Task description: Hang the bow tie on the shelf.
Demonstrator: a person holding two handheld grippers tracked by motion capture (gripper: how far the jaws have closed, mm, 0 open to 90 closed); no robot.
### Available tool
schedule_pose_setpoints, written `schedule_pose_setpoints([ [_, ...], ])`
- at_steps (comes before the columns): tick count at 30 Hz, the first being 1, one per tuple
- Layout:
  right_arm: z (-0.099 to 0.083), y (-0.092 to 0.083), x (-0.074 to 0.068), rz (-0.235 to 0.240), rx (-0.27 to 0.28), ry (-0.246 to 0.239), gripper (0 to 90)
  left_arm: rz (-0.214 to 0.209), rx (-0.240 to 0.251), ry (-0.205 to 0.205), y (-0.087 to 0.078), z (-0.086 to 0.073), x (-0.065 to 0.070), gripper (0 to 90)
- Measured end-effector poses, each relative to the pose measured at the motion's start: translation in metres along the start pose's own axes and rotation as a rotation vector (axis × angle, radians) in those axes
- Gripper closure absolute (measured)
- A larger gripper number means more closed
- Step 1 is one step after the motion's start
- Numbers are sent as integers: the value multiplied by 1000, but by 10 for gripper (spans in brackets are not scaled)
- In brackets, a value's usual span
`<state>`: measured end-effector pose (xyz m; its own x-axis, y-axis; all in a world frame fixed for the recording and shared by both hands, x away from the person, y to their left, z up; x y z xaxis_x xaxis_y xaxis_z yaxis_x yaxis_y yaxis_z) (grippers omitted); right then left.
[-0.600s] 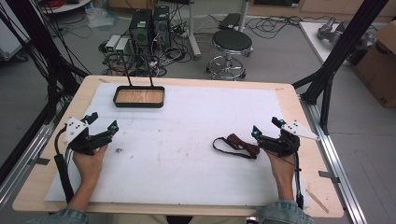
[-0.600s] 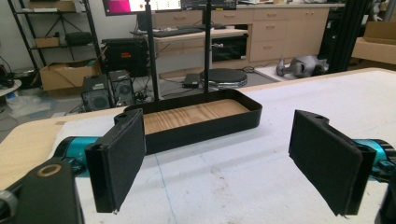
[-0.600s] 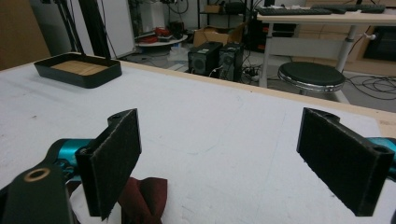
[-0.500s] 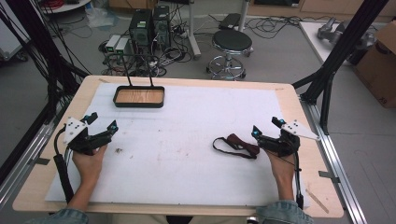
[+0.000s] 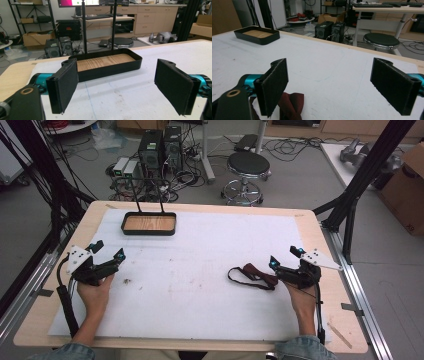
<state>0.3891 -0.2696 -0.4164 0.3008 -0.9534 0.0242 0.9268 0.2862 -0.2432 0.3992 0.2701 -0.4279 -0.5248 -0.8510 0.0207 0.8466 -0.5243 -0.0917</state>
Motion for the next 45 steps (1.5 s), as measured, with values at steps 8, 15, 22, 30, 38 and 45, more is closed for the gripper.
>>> schedule_pose_setpoints([
  [8, -1, 1, -2, 12, -10, -5, 143, 2, 1, -3, 0, 0, -1, 195],
  [15, -5, 3, -5, 34, -37, -26, 197, 3, 3, -8, 1, -1, -1, 196],
  [22, -12, 7, -11, 82, -80, -49, 270, 1, 8, -12, 1, -1, -1, 197],
  [30, -33, 19, -18, 142, -208, -77, 337, -3, 3, -15, 2, -1, -1, 198],
  [38, -50, 27, -29, 195, -304, -127, 444, -6, 2, -21, 3, -2, -1, 198],
  [45, -58, 29, -33, 218, -343, -144, 513, -5, 3, -30, 4, -3, -2, 200],
])
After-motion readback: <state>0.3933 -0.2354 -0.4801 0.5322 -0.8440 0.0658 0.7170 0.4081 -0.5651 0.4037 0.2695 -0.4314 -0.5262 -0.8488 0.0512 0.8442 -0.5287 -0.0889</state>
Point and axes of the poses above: each handheld gripper's, and its own axes: y roughly forward along the jaws, z roughly out of its top, x roughly to its right, the point moved 8 cm from there along y, roughly forward along the jaws, and after that the axes turned 11 degrees about -z, right-handed, at the moved point
